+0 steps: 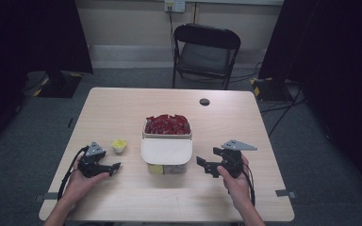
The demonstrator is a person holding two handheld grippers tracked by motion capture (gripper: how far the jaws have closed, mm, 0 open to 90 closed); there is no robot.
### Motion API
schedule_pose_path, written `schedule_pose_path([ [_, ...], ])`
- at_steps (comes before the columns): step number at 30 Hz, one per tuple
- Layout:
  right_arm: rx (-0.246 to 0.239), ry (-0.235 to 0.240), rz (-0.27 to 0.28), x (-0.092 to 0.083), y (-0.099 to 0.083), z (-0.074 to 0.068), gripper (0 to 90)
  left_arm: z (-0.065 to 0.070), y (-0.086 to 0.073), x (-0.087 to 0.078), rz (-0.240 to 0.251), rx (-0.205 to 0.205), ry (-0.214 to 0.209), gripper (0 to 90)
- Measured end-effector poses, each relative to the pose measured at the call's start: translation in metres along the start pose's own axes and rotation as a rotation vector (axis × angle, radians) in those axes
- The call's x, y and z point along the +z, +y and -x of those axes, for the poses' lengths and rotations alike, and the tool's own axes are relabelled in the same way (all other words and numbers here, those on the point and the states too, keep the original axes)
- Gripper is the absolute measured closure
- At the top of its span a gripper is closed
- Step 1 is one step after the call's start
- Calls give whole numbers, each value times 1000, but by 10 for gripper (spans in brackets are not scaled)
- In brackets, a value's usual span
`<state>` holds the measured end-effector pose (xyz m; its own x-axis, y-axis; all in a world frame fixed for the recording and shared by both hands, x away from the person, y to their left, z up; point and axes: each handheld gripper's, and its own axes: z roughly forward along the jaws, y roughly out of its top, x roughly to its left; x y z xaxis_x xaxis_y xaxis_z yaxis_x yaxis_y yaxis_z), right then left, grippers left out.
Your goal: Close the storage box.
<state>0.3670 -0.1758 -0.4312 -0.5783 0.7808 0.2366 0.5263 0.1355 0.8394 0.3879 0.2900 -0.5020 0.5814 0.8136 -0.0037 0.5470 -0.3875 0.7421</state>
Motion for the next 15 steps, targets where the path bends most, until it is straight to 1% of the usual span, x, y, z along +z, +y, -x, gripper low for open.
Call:
schedule_pose_path([
  [1,7,-10,-3,0,0,2,144,0,0,0,0,-1,0,171],
  [2,10,-33,-7,0,-1,8,144,0,0,0,0,0,-1,170],
  [3,10,-33,-7,0,-1,8,144,0,0,0,0,0,-1,170],
  [4,11,-66,-11,1,-2,14,144,0,0,0,0,1,-1,170],
  [5,11,-66,-11,1,-2,14,144,0,0,0,0,1,-1,170],
  [6,16,-85,-13,1,-2,19,144,0,0,0,0,0,-1,170],
  [7,16,-85,-13,1,-2,19,144,0,0,0,0,0,-1,170],
  [8,24,-109,-15,0,-2,26,144,0,0,0,-2,3,0,170],
  [9,24,-109,-15,0,-2,26,144,0,0,0,-2,3,0,170],
  [10,34,-121,-15,0,-2,32,144,0,0,0,-2,3,-1,170],
  [11,34,-121,-15,0,-2,32,144,0,0,0,-2,3,0,170],
  [12,47,-129,-16,0,-3,36,144,0,0,0,0,1,0,170],
  [13,56,-148,-17,-1,-3,39,144,0,0,0,0,0,0,170],
  [14,57,-188,-28,0,-4,46,144,0,0,0,0,-1,0,170],
  [15,57,-188,-28,0,-4,46,144,0,0,0,0,-1,0,170],
])
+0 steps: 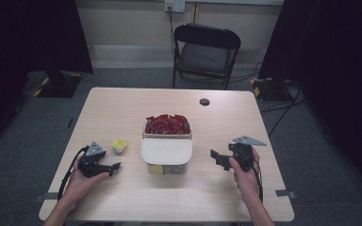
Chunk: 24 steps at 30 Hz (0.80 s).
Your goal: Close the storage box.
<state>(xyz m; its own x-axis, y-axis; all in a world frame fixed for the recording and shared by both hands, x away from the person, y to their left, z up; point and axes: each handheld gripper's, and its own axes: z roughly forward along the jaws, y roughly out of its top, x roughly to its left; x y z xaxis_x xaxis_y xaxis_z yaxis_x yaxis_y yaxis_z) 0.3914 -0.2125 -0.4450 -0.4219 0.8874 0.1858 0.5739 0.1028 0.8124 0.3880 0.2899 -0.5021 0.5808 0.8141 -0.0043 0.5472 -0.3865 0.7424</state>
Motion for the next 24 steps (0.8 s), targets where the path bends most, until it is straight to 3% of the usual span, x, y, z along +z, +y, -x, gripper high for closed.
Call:
schedule_pose_path([
  [3,13,-48,-9,1,-2,14,145,0,0,0,-1,1,2,169],
  [5,18,-55,-10,1,-3,17,144,0,0,0,0,0,5,170],
  [8,31,-54,-55,4,-5,27,145,1,0,0,-1,-3,9,170],
  [9,39,-74,-69,6,-8,32,145,1,0,-1,-2,-4,10,170],
  [17,14,-143,-130,15,-15,45,147,1,-1,-2,0,-2,10,170],
  [24,-15,-173,-176,23,-21,47,147,0,-2,-2,-1,-4,9,166],
])
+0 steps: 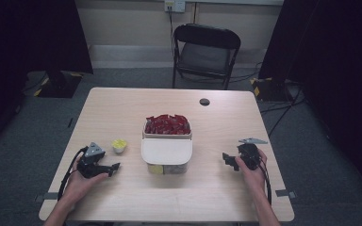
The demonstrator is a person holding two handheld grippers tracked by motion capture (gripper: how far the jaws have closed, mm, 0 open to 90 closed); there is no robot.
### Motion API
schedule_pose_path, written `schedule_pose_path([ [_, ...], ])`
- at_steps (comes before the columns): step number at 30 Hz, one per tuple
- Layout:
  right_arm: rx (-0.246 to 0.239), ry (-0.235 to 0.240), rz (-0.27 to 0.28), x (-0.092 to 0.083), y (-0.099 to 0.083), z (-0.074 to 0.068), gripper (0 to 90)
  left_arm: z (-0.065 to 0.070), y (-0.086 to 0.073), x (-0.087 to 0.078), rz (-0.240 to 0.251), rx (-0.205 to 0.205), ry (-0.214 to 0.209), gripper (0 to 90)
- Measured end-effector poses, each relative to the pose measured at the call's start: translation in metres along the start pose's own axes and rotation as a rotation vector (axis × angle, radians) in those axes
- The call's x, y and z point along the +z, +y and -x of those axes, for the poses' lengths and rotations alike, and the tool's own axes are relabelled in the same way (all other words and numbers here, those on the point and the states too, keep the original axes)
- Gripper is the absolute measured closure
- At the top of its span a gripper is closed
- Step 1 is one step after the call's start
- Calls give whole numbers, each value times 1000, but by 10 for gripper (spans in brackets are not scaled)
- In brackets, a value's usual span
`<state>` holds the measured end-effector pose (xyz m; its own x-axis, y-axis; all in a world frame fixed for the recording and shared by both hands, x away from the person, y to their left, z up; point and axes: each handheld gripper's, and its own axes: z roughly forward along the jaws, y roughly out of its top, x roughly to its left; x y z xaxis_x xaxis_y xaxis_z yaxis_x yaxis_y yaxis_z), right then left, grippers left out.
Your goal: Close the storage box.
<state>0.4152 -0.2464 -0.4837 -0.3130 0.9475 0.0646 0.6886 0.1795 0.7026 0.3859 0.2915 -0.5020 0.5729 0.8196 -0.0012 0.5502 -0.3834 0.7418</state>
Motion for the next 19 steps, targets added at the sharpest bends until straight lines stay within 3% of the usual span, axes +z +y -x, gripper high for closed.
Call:
schedule_pose_path([
  [6,-25,6,-30,3,-9,-3,144,0,0,0,-2,2,-1,161],
  [9,-45,-36,-14,5,-10,-5,142,0,0,0,-2,2,-1,161],
  [11,-48,-61,16,10,-12,-7,94,0,0,0,-1,1,-1,162],
  [19,-35,-74,32,11,-14,-9,77,0,0,0,-1,1,-2,161],
])
